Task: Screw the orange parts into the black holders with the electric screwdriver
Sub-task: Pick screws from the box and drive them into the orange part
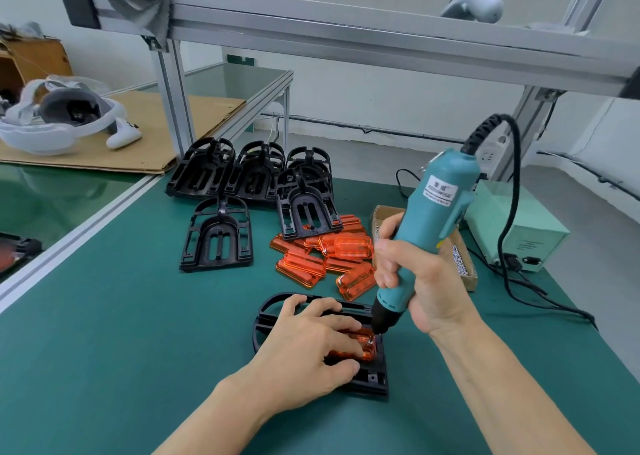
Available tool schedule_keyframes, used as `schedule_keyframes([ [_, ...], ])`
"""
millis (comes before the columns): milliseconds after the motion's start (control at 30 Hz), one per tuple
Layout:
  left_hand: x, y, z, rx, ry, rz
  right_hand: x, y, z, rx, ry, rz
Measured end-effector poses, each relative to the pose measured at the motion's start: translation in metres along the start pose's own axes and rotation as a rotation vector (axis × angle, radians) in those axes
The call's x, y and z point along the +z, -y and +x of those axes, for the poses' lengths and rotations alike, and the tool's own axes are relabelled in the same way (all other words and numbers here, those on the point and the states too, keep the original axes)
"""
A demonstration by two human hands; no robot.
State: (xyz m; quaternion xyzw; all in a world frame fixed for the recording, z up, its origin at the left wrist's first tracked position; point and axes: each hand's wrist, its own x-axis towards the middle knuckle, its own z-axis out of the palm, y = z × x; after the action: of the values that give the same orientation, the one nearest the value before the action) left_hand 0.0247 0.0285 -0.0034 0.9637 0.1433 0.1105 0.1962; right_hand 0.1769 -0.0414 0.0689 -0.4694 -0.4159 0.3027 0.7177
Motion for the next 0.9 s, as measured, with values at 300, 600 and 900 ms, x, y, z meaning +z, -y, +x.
schedule_keyframes([
  [300,-0.002,0.000,0.001,0.006,0.022,0.040,-0.006,0.015,0.013,0.029,0.219,0.090],
  [600,-0.003,0.000,-0.001,-0.023,0.021,-0.098,-0.025,0.060,0.031,-0.173,-0.149,0.192],
  [900,-0.036,-0.012,0.083,-0.087,-0.258,-0.297,-0.064,0.045,-0.010,-0.409,-0.640,0.285],
])
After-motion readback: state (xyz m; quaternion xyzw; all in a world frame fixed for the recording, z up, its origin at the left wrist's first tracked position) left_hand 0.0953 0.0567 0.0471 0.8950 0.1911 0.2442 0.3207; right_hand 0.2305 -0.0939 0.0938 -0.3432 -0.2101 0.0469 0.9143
